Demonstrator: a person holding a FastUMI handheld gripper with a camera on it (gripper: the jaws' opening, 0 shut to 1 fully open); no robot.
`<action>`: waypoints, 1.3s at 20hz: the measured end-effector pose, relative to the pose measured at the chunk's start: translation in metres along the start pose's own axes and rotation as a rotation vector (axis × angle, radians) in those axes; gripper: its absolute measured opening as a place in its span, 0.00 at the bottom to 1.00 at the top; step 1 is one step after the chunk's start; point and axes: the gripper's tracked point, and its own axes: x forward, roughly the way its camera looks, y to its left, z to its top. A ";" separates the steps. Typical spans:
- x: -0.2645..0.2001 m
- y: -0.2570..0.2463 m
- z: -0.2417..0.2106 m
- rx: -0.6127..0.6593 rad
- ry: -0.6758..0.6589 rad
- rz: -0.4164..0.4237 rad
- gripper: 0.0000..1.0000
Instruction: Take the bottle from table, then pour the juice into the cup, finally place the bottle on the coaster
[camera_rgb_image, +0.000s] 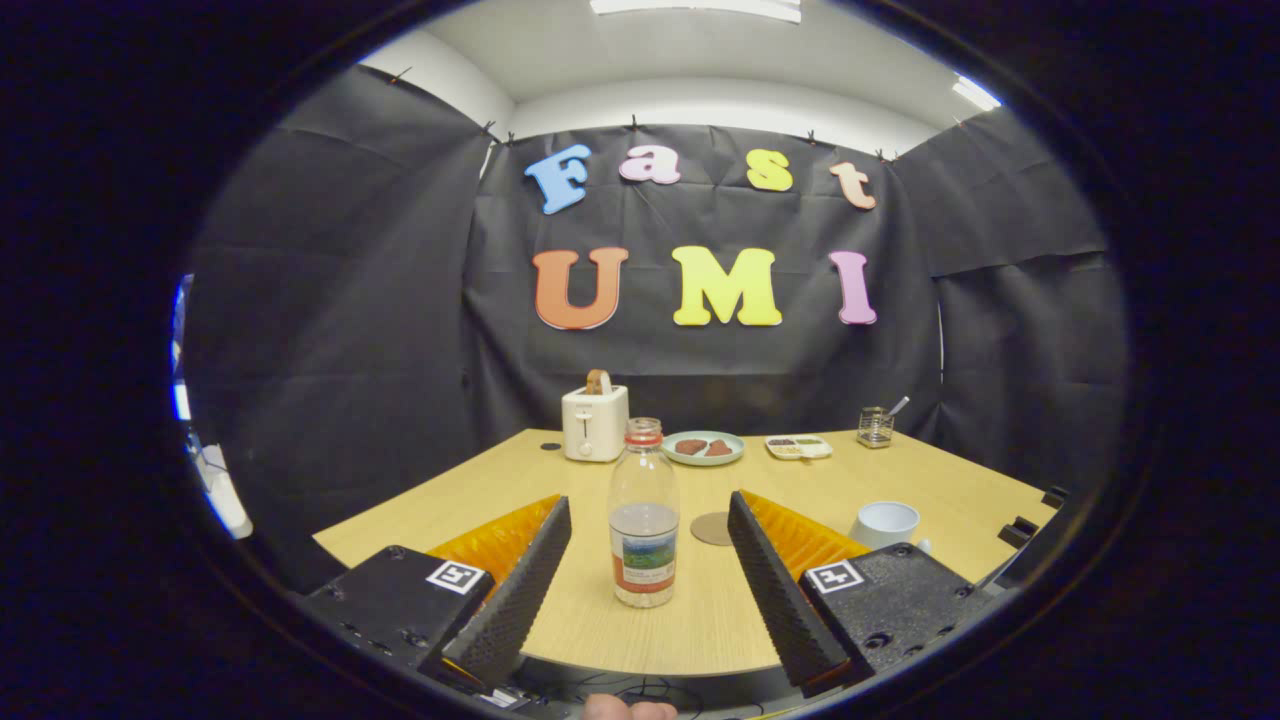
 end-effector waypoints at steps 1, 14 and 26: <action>0.008 0.002 -0.011 -0.006 0.011 0.000 1.00; 0.081 0.011 -0.085 -0.117 0.086 -0.055 1.00; 0.118 0.008 -0.081 -0.071 0.085 -0.042 0.90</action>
